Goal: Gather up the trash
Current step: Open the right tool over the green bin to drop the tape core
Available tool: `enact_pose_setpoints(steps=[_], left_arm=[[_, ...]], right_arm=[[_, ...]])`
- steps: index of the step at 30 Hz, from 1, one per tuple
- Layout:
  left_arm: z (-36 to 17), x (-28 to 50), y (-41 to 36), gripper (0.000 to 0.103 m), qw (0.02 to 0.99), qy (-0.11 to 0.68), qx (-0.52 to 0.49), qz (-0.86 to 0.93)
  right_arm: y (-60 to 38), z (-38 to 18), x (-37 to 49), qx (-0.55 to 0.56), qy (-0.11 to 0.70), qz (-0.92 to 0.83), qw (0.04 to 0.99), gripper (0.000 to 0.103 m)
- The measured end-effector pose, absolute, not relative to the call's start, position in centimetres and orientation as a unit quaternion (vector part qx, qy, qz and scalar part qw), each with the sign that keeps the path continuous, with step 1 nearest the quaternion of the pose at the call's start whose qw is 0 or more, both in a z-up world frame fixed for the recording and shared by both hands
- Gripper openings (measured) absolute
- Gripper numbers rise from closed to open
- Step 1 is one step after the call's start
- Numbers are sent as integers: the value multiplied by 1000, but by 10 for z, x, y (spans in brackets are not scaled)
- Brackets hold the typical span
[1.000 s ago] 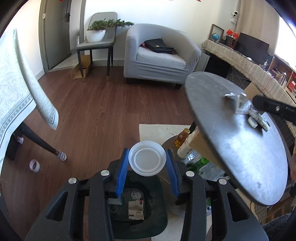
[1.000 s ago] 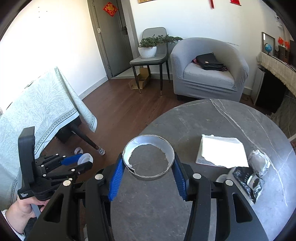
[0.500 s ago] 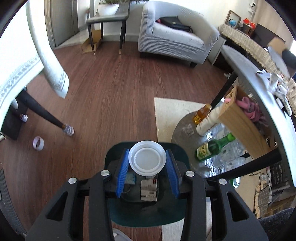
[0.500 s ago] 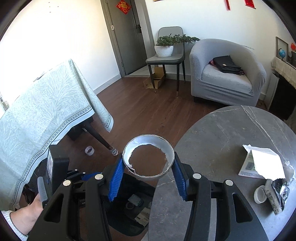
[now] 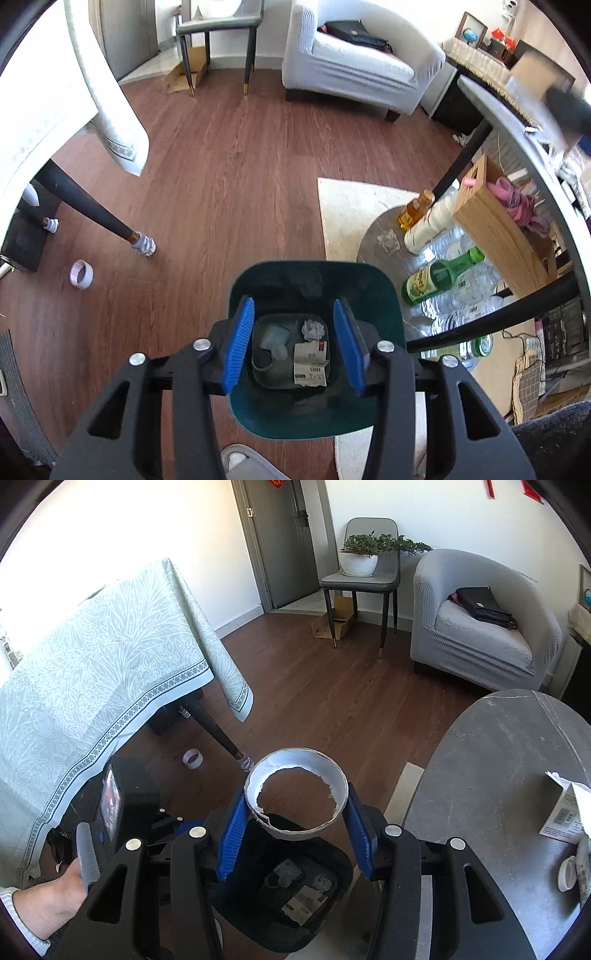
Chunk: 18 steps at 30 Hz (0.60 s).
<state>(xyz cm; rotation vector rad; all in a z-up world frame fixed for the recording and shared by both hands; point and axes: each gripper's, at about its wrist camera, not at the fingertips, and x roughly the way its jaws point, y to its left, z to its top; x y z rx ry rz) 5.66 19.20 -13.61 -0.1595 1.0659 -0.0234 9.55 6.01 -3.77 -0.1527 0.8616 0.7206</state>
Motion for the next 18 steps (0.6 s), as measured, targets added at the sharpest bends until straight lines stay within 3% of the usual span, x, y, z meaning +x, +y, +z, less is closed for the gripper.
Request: enact_pose_setpoints(steps=[18], left_arm=[[-66,43,208,27,900,424,-103,-2]], right_arm=[[114,-125,91,-131,489,347,790,51]])
